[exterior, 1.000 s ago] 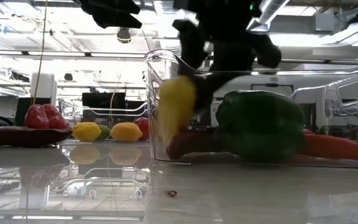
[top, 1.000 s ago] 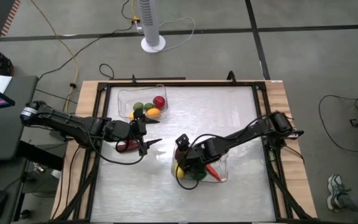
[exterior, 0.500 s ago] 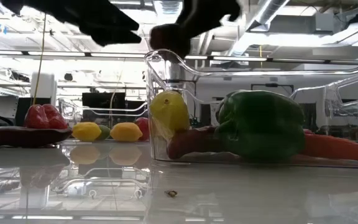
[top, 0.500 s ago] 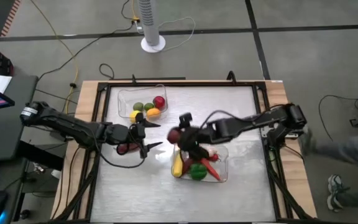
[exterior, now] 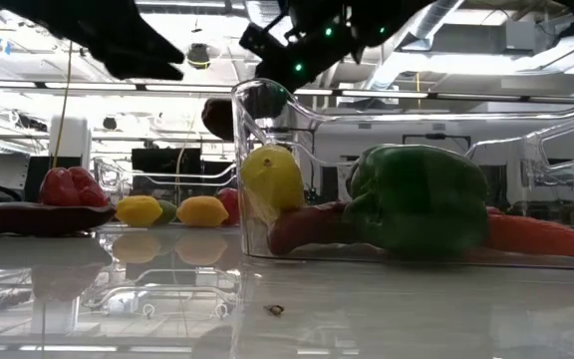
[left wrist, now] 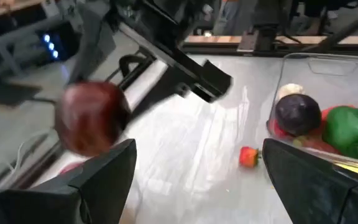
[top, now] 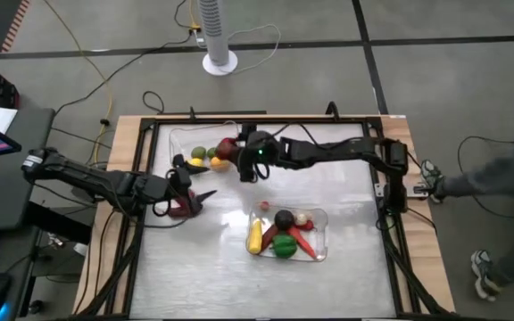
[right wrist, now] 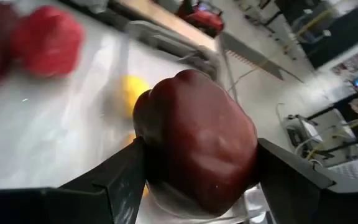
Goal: Sort produce into baskets
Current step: Put the red apple into the top transparent bin
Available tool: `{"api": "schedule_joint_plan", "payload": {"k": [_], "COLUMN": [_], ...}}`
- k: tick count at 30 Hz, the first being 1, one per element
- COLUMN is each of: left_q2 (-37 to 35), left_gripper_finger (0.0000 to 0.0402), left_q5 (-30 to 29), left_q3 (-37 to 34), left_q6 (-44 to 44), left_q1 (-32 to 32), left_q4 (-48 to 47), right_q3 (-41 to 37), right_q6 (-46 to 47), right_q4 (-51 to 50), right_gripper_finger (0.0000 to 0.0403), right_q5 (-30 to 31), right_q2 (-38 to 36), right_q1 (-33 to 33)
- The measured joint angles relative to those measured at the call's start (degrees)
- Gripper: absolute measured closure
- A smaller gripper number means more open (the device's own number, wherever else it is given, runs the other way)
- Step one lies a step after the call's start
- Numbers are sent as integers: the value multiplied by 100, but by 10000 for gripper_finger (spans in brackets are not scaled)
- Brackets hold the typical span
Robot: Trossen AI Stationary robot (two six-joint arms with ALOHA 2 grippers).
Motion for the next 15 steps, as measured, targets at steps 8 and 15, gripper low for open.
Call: {"api": "schedule_joint_plan", "payload": {"k": [8,15], "left_q2": [-545,-444], "left_gripper_finger": [66,66], "left_q5": [-9,455], "left_q3": [0,0], "left_q6": [-884,-1150], "left_q1": [-2,0], "left_q4": [-1006,-1244], "right_q3": [546,1090], "right_q6": [727,726], "right_q4": [-73,-867], "right_gripper_finger": [99,42], "right_q5": [-428,-435], "right_q2": [555,673], "right_q1": [-475,-383]}}
